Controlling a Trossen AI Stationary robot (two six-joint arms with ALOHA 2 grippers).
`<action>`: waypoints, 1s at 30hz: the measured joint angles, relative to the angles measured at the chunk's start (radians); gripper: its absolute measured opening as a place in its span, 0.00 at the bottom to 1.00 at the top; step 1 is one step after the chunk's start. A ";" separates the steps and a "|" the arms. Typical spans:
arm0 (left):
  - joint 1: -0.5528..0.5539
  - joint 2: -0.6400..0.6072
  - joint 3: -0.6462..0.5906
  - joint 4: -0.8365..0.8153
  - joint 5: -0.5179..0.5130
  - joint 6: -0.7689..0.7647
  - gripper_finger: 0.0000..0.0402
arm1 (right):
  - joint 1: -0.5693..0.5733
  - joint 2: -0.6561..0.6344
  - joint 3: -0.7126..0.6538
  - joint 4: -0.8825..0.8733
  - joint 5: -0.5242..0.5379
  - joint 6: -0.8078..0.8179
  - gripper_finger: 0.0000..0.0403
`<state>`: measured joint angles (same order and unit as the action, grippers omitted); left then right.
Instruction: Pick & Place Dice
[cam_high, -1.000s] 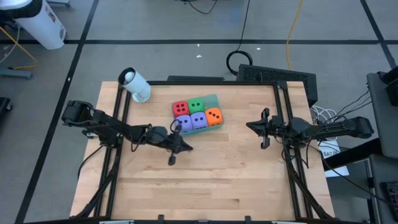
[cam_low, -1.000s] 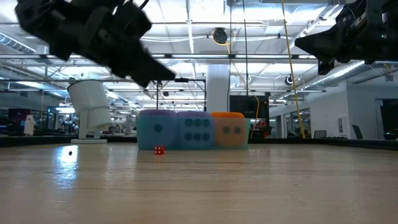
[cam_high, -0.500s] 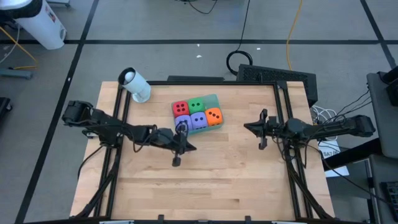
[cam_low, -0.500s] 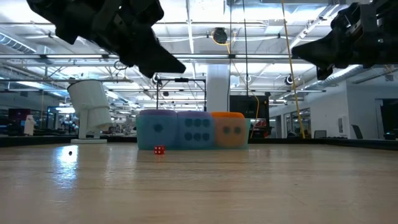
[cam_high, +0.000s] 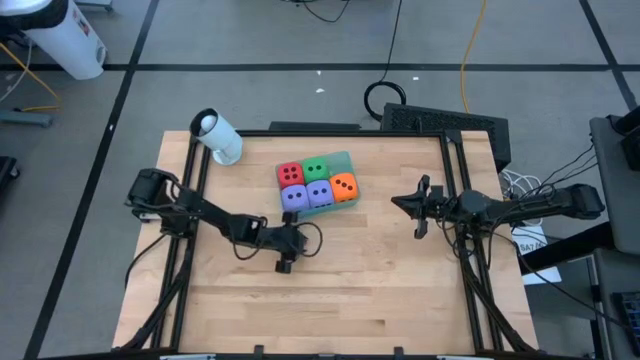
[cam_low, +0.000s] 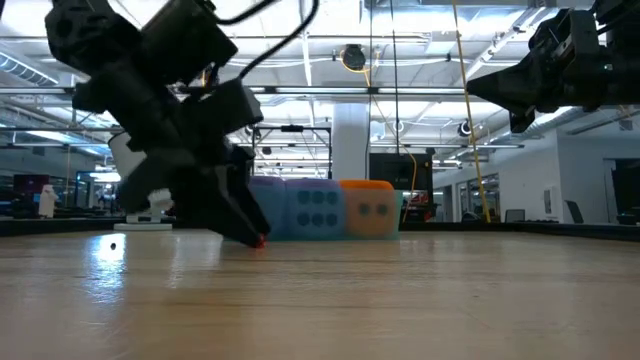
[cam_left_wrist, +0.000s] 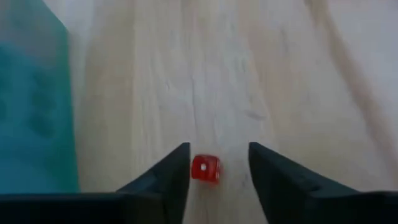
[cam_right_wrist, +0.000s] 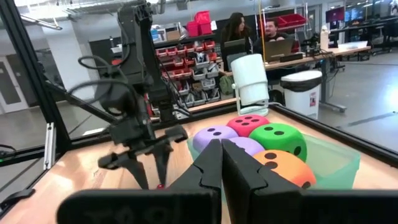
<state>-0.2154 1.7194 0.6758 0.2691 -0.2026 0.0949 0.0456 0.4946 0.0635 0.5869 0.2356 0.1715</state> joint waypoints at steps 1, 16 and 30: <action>0.005 0.014 0.000 0.005 -0.001 0.010 0.45 | 0.001 0.000 0.000 0.001 0.000 0.000 0.00; 0.030 0.030 0.003 -0.084 0.032 0.016 0.53 | 0.003 0.001 0.000 0.000 -0.001 0.026 0.00; 0.037 0.029 0.003 -0.128 0.096 -0.007 0.31 | 0.003 0.001 0.000 0.000 -0.002 0.025 0.00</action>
<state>-0.1787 1.7485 0.6788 0.1414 -0.1062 0.0875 0.0483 0.4957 0.0638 0.5869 0.2340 0.1967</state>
